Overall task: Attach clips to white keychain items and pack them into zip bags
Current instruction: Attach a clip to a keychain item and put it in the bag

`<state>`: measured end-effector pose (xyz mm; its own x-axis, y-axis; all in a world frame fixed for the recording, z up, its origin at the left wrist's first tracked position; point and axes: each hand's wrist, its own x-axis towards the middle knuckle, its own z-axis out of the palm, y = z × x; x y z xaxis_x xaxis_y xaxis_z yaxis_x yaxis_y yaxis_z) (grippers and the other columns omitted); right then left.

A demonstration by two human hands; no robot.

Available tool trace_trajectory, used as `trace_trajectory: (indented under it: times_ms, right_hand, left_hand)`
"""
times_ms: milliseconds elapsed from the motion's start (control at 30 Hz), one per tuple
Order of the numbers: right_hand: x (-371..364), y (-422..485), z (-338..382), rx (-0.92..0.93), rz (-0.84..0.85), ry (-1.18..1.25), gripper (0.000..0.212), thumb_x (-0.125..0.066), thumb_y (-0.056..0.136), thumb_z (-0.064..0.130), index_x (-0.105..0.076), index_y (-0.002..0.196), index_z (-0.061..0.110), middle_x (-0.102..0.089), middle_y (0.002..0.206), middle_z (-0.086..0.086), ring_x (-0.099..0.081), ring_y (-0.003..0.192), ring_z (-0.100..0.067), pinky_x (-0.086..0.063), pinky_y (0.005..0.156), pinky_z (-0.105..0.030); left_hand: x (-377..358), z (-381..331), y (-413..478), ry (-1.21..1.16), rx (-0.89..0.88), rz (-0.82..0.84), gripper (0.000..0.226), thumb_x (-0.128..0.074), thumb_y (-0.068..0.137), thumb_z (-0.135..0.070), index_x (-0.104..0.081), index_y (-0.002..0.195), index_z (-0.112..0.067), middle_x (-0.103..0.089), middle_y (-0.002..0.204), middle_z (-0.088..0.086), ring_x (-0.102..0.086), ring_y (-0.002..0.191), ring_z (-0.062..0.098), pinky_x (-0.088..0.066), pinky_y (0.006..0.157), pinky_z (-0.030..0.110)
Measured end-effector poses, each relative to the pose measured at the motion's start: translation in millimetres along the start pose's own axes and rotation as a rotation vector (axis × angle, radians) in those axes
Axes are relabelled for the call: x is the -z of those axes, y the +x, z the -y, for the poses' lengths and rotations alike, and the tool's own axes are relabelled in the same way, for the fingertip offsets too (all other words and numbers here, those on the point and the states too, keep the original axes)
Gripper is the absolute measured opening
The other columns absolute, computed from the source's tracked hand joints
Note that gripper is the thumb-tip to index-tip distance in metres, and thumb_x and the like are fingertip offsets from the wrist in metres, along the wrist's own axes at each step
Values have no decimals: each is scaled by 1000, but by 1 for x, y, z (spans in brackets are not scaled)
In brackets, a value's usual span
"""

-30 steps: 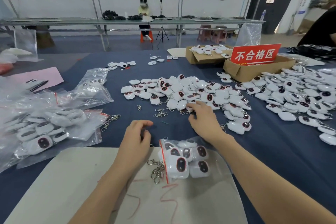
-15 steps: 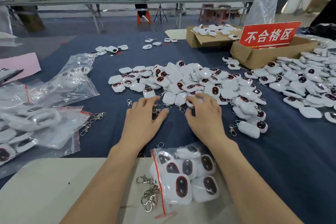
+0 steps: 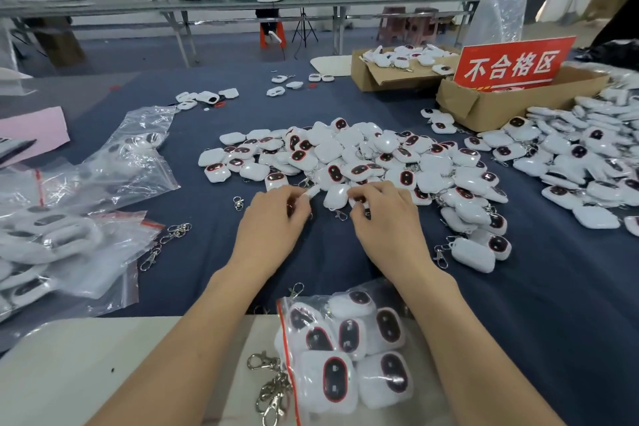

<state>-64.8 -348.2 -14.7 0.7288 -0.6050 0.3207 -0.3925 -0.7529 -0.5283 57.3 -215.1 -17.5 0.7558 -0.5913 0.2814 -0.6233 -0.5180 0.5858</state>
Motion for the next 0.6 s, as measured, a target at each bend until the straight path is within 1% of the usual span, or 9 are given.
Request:
trace_trajectory:
  times_ms: [67, 133, 200, 267, 367, 400, 467, 533, 600]
  right_hand:
    - [0, 0, 4, 13, -4, 193, 30, -50, 102, 24, -63, 128, 25, -57, 125, 6, -48, 116, -7, -39, 100, -17]
    - [-3, 1, 10, -42, 109, 525, 30, -53, 102, 30, -62, 131, 27, -63, 116, 13, -59, 102, 4, -44, 84, -8]
    - [-7, 3, 17, -113, 237, 816, 29, -56, 102, 31, -65, 128, 23, -72, 105, 10, -68, 92, 0, -52, 73, -15]
    - [-12, 3, 19, -120, 261, 909, 19, -57, 102, 28, -71, 112, 21, -76, 93, 9, -72, 86, -6, -54, 66, -19]
    - [-15, 1, 18, -126, 235, 962, 16, -58, 101, 24, -70, 92, 26, -74, 79, 10, -71, 78, -8, -54, 62, -19]
    - [-15, 1, 17, -121, 237, 964, 16, -59, 101, 23, -70, 90, 27, -73, 76, 11, -69, 76, -6, -54, 62, -19]
    - [-16, 1, 17, -66, 259, 918, 19, -58, 100, 21, -70, 89, 30, -70, 72, 16, -65, 72, 1, -52, 62, -17]
    - [-16, -1, 18, -4, 291, 867, 23, -57, 101, 18, -69, 92, 35, -69, 70, 20, -63, 69, 5, -51, 62, -13]
    - [-15, -2, 18, 24, 295, 863, 24, -57, 101, 18, -68, 95, 39, -69, 72, 20, -63, 71, 5, -50, 63, -12]
  left_hand:
    - [4, 1, -5, -327, 173, -59, 34, -48, 100, -33, -59, 74, -15, -57, 66, -15, -49, 67, 13, -38, 59, 19]
    - [10, -3, -10, -680, 345, -93, 38, -51, 98, -31, -61, 75, -3, -58, 66, -6, -49, 67, 12, -39, 64, 24]
    - [11, -9, -15, -903, 375, -20, 35, -52, 99, -30, -74, 87, -5, -68, 76, 1, -56, 70, 10, -45, 69, 28]
    - [9, -12, -21, -933, 316, 63, 31, -52, 100, -29, -78, 92, -13, -72, 84, 5, -61, 74, 9, -49, 69, 27]
    - [6, -9, -25, -843, 258, 101, 31, -53, 102, -29, -76, 83, -21, -68, 77, 2, -60, 72, 13, -50, 62, 26]
    - [6, -6, -26, -811, 241, 106, 30, -54, 102, -32, -74, 82, -22, -65, 75, 0, -59, 69, 15, -50, 59, 28]
    - [9, -3, -26, -784, 190, 117, 23, -55, 103, -36, -74, 94, -26, -62, 74, -3, -58, 65, 16, -51, 55, 29]
    - [11, -4, -28, -776, 142, 106, 18, -55, 103, -32, -72, 108, -25, -62, 73, -7, -57, 63, 13, -51, 51, 27]
    - [11, -5, -28, -762, 121, 100, 18, -55, 104, -29, -71, 110, -24, -61, 72, -5, -57, 61, 12, -50, 49, 26]
